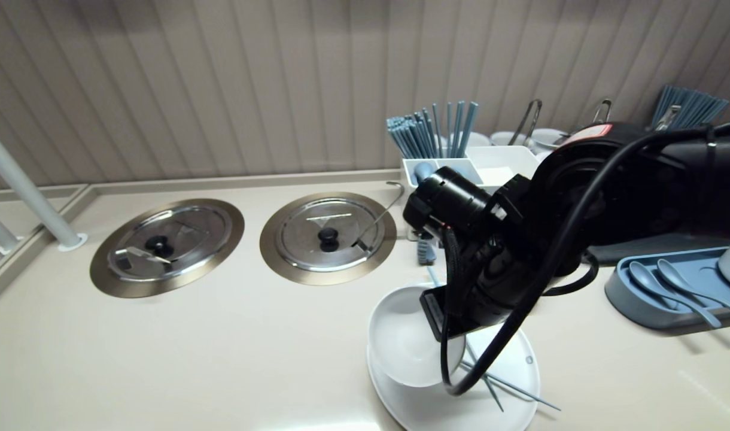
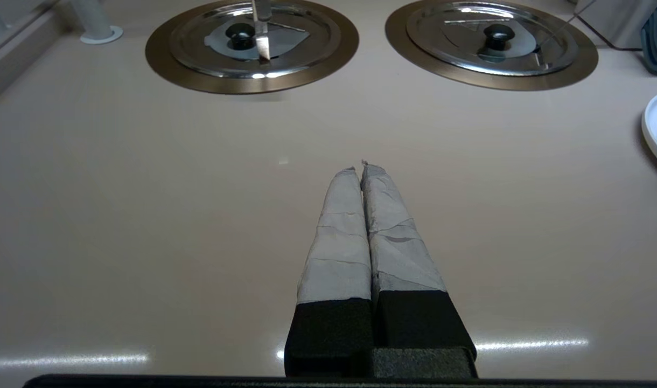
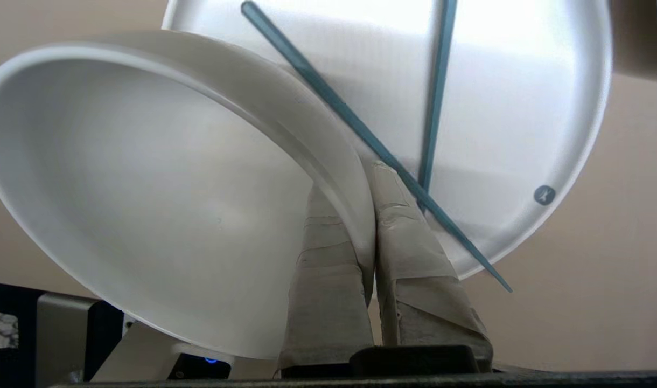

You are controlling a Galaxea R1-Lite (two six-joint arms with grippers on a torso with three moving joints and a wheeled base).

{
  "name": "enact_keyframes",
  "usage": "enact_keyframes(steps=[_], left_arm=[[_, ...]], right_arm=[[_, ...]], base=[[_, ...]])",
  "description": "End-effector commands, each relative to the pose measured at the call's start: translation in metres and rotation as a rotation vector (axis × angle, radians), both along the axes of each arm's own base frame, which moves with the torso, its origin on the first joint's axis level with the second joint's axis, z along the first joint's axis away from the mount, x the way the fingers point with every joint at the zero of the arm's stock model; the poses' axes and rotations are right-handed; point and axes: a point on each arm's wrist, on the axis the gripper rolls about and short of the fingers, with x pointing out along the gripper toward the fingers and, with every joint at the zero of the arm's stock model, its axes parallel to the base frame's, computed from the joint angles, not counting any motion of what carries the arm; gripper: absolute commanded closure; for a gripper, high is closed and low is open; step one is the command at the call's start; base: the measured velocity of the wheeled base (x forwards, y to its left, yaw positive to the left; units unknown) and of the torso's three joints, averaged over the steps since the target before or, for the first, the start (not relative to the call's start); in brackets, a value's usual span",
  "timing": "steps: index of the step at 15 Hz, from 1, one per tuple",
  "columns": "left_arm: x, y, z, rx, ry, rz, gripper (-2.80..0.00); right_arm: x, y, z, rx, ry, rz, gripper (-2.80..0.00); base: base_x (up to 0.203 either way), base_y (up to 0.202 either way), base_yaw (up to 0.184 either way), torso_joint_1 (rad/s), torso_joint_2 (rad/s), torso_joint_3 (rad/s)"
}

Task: Put the bowl back from the plate

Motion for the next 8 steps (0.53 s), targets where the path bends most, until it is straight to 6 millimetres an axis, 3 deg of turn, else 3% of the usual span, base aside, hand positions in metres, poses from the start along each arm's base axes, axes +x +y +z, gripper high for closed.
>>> enact_keyframes(steps=[1, 8], left_arm=[[0.001, 0.000, -0.002, 0.000, 0.007, 0.000, 0.00], [0.001, 0.000, -0.002, 0.000, 0.007, -0.002, 0.00]], right_arm=[[0.002, -0.014, 0.018, 0.041, -0.042, -0.037, 0.00], [0.036, -0.092, 0.064, 0.129, -0.117, -0.218, 0.00]], base=[[0.000, 0.000, 0.000, 0.000, 0.00, 0.000], [0.000, 0.000, 0.000, 0.000, 0.00, 0.000]])
